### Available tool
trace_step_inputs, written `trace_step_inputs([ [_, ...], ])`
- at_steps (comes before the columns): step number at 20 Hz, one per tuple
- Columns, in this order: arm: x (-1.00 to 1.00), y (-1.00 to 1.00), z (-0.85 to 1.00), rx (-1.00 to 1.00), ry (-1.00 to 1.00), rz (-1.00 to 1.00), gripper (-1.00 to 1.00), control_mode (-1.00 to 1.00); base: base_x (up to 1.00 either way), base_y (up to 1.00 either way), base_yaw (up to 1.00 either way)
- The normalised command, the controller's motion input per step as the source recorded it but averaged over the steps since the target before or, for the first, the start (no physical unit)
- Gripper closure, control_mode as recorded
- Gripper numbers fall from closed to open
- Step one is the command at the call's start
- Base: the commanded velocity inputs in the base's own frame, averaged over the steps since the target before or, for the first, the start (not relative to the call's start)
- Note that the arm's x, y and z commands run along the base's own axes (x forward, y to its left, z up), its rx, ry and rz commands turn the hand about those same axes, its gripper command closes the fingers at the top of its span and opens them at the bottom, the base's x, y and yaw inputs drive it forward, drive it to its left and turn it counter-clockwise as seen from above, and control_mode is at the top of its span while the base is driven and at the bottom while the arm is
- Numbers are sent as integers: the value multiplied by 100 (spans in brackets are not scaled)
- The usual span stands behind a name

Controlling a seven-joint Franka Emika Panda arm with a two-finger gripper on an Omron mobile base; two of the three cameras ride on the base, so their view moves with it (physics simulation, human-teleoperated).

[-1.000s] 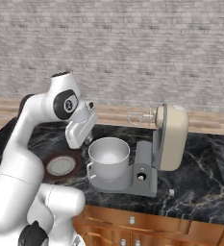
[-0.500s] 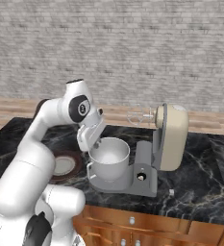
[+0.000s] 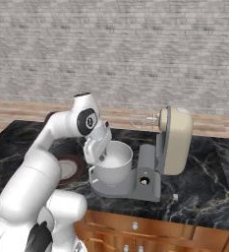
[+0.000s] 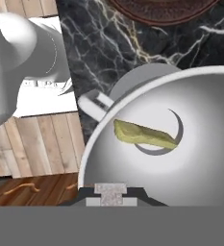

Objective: Add butter and sugar cubes to the stand mixer bowl and then turn on the stand mixer to begin making frosting.

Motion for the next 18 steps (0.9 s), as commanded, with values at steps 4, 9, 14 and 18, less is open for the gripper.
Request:
trace_step_inputs([
  [4,15,-7,-23,0,5,0,100,-100,0,0,0],
  [9,15,-10,-20,0,2,0,100,-100,0,0,0],
  [14,12,-7,-25,0,4,0,100,-100,0,0,0],
  [18,16,-2,-27,0,7,1,100,-100,0,0,0],
])
